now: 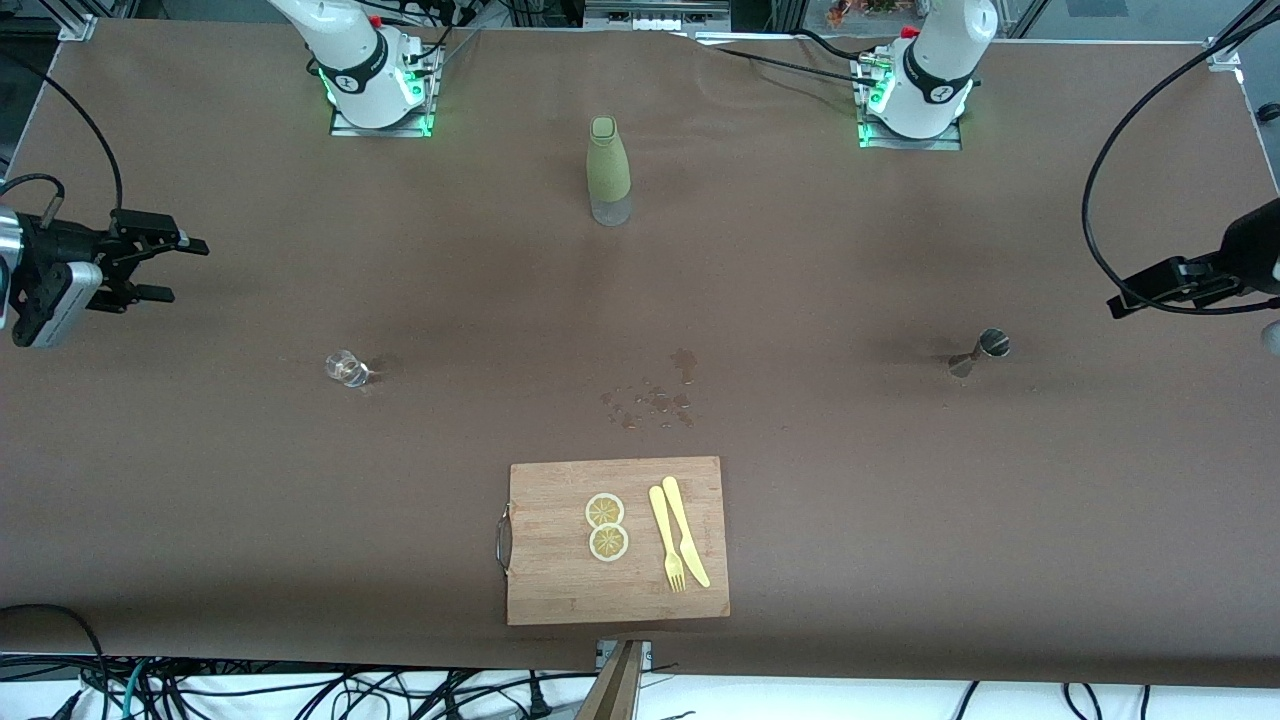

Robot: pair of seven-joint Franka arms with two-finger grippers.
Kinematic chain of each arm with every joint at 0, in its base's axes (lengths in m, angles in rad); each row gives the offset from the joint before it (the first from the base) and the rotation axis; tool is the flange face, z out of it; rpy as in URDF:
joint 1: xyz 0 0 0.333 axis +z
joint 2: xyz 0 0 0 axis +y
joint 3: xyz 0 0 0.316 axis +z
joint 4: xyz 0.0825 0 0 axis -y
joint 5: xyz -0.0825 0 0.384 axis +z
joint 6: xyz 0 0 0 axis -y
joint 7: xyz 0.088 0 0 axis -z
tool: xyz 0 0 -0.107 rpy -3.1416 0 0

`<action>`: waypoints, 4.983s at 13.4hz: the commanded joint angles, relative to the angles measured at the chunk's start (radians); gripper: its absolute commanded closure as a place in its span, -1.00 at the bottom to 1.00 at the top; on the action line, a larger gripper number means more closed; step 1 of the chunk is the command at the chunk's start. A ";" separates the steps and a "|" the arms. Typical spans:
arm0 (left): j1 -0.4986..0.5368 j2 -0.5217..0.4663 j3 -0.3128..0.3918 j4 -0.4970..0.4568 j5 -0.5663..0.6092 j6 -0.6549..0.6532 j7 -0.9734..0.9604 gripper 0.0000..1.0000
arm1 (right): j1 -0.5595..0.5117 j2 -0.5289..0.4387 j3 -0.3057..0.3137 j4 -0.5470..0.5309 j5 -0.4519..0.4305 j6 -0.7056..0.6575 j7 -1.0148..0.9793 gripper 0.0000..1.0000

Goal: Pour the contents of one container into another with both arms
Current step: 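Lower the right gripper around the glass cup while the left gripper reaches the jigger, then close the right gripper on the glass while the left gripper grasps the jigger, then lift the glass with the right gripper while the left gripper carries the jigger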

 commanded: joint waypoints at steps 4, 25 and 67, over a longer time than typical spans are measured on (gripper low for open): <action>0.237 0.016 -0.003 0.013 -0.101 -0.085 0.359 -1.00 | -0.067 0.142 0.000 0.031 0.144 0.045 -0.418 -1.00; 0.332 0.700 0.393 -0.279 -1.083 -0.291 2.700 -1.00 | -0.093 0.616 0.090 0.020 0.726 0.111 -1.447 -0.99; -0.011 0.763 0.223 -0.203 -1.364 -0.218 2.629 1.00 | 0.370 0.616 0.274 0.502 0.815 0.265 -0.620 1.00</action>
